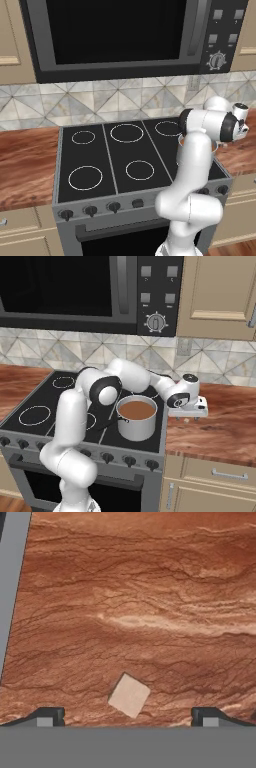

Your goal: Pick up the sugar cube(s) and place them in the saucepan with hot chocolate.

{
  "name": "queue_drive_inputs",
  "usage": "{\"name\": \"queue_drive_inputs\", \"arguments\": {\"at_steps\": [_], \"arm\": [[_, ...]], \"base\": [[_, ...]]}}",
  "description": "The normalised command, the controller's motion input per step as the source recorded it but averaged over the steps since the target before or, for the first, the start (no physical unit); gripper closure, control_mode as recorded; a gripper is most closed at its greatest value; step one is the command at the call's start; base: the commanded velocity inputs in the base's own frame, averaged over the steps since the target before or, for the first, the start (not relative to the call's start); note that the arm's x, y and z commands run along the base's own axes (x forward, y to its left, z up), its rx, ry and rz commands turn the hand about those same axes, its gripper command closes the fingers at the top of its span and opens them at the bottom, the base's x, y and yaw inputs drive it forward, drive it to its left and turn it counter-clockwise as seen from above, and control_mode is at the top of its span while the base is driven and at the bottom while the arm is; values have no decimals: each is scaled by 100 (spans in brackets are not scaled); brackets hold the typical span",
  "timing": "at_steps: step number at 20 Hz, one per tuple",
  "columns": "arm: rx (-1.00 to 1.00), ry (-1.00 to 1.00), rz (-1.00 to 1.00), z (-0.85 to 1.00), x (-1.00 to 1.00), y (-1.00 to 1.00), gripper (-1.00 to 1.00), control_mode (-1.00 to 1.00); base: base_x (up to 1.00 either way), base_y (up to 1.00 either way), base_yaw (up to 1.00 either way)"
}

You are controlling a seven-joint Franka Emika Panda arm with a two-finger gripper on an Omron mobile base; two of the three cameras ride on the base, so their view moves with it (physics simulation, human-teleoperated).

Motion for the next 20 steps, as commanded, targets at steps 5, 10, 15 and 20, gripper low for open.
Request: {"name": "queue_drive_inputs", "arguments": {"at_steps": [5, 10, 15, 20], "arm": [[0, 2, 0, -9, 0, 0, -100, -100], [0, 0, 0, -11, 0, 0, -100, -100], [0, 0, 0, -9, 7, 0, -100, -100], [0, -1, 0, -7, 15, 0, -100, -100]], "base": [[0, 0, 0], [0, 0, 0], [0, 0, 0], [0, 0, 0]]}}
